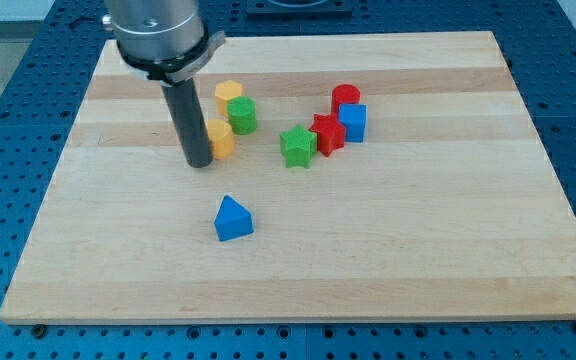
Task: Move blue triangle towards up
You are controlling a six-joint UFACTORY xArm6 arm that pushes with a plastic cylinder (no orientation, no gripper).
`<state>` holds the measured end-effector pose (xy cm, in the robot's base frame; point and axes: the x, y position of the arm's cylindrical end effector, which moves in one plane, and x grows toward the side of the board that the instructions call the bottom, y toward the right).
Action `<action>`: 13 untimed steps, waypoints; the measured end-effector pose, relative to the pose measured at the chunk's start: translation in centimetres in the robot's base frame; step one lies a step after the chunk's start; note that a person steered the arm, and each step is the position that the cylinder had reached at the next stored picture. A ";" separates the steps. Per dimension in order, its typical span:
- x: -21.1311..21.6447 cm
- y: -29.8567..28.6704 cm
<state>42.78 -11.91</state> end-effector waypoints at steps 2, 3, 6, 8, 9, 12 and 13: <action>-1.3 1.7; -0.2 0.9; 9.5 -4.8; 15.3 0.7; 14.8 3.0; 9.4 5.4; 11.2 4.9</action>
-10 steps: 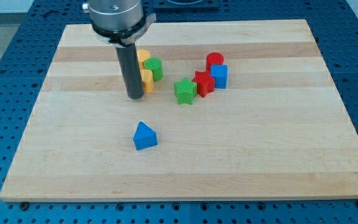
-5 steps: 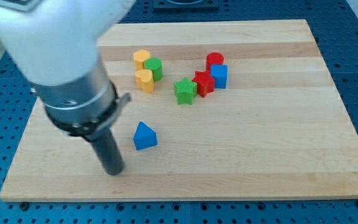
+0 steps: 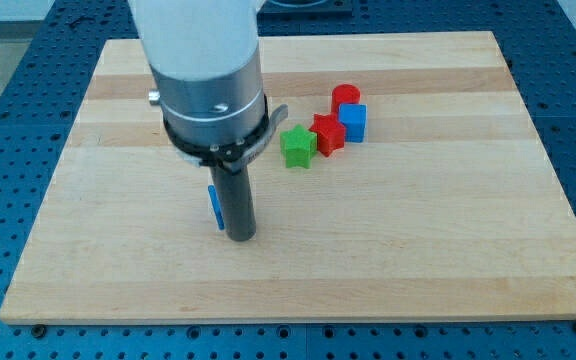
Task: Move blue triangle towards up
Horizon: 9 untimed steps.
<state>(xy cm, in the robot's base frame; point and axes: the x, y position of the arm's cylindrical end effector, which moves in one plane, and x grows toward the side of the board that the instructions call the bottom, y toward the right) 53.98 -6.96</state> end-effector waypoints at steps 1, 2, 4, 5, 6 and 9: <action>1.0 -2.2; -0.6 -3.9; -5.2 -4.1; -4.8 -4.4; -1.9 -5.3; -2.2 -0.7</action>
<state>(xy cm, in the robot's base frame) 51.82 -7.69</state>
